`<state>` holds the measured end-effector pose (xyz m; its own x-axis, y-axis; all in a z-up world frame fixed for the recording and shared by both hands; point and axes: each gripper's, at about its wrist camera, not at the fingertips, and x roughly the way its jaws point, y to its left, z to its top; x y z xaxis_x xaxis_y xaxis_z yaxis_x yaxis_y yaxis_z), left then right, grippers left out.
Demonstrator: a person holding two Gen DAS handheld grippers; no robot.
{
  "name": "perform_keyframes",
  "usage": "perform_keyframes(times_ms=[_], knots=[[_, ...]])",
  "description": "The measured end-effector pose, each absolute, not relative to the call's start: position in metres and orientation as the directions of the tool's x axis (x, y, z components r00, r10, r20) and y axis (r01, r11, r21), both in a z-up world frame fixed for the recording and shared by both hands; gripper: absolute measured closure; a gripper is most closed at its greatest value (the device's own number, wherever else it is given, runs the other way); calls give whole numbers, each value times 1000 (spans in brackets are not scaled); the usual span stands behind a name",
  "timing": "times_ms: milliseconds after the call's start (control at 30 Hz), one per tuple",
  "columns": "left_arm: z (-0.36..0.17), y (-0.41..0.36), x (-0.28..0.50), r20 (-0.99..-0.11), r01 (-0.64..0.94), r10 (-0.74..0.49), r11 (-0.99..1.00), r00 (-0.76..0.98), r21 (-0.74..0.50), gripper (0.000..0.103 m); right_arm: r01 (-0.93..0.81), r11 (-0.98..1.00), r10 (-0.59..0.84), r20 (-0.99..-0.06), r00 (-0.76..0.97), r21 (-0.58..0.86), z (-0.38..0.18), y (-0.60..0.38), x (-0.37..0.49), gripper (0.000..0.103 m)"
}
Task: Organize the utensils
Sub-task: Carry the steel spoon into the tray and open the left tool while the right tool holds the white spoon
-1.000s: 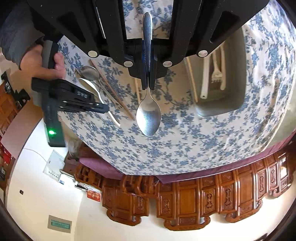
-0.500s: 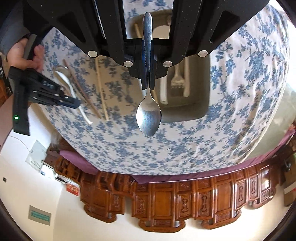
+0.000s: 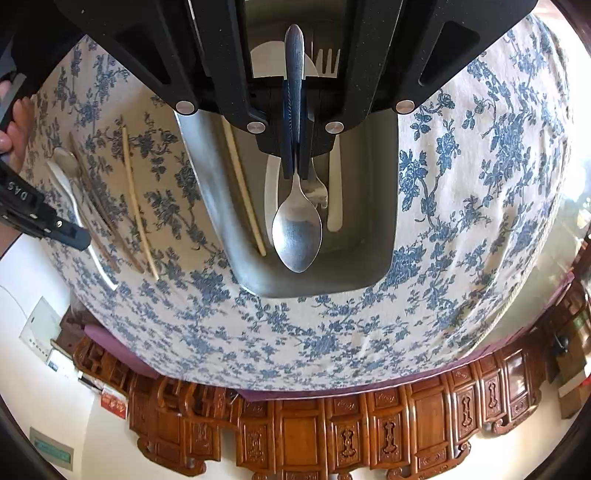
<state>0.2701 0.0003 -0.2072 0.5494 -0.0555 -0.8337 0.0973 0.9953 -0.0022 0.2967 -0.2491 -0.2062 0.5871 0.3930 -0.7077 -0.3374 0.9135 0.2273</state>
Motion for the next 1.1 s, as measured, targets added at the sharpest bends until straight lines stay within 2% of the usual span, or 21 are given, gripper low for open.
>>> perform_keyframes(times_ms=[567,1100], knots=[[-223,-7,281,-871,97,-23,995,492,28,100,-348,911,395,-710,583,221,-208,-247,297,93],[-177,5,258,-803,132,-78,991,590,1,98,-405,889,429,-699,573,214,-195,-209,278,93]])
